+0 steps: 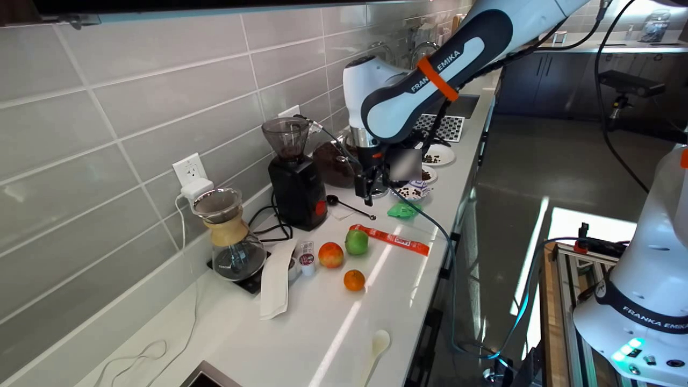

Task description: Use the black spoon to place some coffee beans from the glass container on the white plate on the left.

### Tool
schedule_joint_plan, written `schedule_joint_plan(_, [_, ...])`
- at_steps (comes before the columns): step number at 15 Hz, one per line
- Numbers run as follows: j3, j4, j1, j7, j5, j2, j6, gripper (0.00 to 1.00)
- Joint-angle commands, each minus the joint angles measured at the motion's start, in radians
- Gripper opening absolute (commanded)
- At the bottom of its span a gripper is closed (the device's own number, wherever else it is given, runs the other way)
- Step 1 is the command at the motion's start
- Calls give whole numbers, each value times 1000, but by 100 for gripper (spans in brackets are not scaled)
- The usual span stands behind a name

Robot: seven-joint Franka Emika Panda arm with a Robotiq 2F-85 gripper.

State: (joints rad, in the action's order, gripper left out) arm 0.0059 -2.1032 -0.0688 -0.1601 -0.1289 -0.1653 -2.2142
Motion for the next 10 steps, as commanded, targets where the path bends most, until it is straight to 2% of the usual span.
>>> schedule_joint_plan(1, [-36,61,-1,-35,75,-46,-39,100])
schedule_joint_plan(6, [-62,130,-22,-12,203,-131,-180,100])
schedule_joint_plan(8, [-78,127,-17,-32,183,-165,-285,100])
schedule_joint_plan(10, [-74,122,-29,5,206,-202,-364,100])
